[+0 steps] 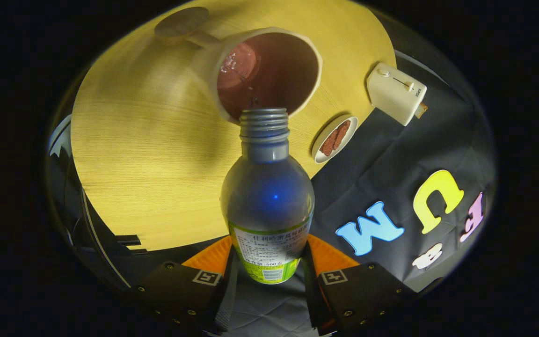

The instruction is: Take the bottle from table, then pour the juice into the cup, finally place the bottle on the coaster

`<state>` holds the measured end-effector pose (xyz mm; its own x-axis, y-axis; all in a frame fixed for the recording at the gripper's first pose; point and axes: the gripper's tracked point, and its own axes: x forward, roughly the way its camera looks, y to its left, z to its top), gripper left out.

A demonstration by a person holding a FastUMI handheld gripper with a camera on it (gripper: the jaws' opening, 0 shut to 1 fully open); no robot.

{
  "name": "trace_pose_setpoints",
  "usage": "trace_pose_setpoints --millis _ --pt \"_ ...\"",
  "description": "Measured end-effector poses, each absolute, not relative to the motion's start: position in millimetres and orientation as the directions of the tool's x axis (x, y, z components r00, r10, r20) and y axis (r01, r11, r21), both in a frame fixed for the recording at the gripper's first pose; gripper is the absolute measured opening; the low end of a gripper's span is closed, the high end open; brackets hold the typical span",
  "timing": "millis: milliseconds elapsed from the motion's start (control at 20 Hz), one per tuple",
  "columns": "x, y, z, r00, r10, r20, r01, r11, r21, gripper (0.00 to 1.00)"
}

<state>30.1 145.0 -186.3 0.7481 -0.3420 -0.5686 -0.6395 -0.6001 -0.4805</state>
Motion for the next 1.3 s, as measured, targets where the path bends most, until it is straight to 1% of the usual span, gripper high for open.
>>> trace_pose_setpoints --millis 450,800,1000,1300 --pt "31.6 139.9 -181.9 0.751 -0.341 -0.566 -0.646 -0.558 -0.521 0.63" --pt "19.9 142.2 -199.1 0.723 -0.297 -0.624 -0.68 -0.466 -0.566 0.63" --pt "13.4 136.7 -207.8 0.693 -0.274 -0.666 -0.716 -0.362 -0.596 0.63" --pt "4.3 126.0 -229.4 0.64 -0.213 -0.738 -0.767 -0.117 -0.631 0.63"
